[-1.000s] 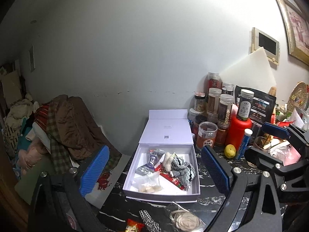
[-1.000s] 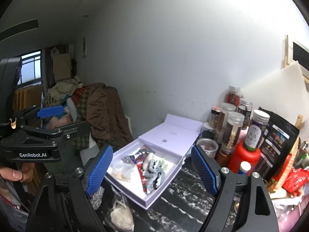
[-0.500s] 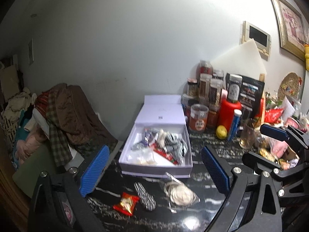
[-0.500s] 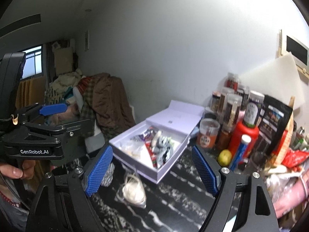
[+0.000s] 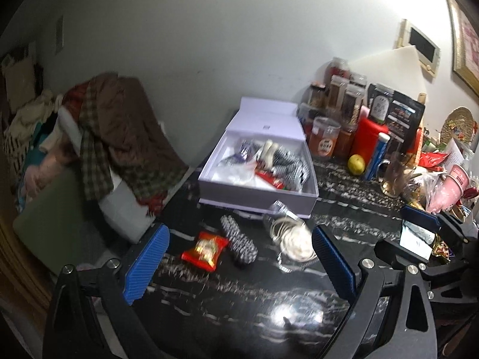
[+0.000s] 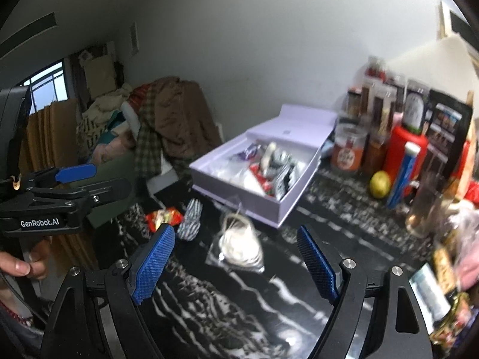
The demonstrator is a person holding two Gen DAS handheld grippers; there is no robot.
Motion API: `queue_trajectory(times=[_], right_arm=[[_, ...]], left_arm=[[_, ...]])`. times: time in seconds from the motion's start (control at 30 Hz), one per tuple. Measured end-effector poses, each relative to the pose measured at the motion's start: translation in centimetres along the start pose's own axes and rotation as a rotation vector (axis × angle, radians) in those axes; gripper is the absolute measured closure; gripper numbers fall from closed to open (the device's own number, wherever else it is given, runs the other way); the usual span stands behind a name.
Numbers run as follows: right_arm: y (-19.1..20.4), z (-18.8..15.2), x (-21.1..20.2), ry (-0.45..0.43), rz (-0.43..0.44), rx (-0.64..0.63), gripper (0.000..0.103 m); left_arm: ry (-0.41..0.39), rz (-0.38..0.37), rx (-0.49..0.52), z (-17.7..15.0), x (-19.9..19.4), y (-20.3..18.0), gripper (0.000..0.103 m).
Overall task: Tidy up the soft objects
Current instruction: 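Move left tool to red snack bag while right tool approaches clear cable bag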
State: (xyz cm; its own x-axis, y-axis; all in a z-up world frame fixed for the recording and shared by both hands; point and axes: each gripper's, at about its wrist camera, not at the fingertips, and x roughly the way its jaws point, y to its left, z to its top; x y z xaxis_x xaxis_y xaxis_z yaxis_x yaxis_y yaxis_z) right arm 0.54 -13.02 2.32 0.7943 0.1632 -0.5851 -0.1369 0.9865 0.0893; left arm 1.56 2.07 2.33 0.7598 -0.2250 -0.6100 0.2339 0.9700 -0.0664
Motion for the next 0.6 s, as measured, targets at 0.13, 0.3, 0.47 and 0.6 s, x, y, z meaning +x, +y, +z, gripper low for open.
queue_trajectory(times=[0.13,0.3,0.47,0.6], right_arm=[[0.4,-1.0,1.7,0.044,0.020,0.016,0.018],[0.8,-2.2,3.9,0.103,0.038,0.022,0.018],[0.8,-2.8,6.3,0.156,0.046,0.022,0.018],[0.4,-2.9,8.1,0.193,0.041,0.021,0.013]], left_arm=[[0.054,-0.012,-0.032,-1.5,1.2,1.4,0.005],[0.100,-0.020,-0.061,-2.9,2.7,2.6,0.005],[0.137,-0.018,-0.089,-3.7,4.3,3.9,0.005],[0.151,-0.021,-0.122,-4.1,5.3,4.6,0.005]])
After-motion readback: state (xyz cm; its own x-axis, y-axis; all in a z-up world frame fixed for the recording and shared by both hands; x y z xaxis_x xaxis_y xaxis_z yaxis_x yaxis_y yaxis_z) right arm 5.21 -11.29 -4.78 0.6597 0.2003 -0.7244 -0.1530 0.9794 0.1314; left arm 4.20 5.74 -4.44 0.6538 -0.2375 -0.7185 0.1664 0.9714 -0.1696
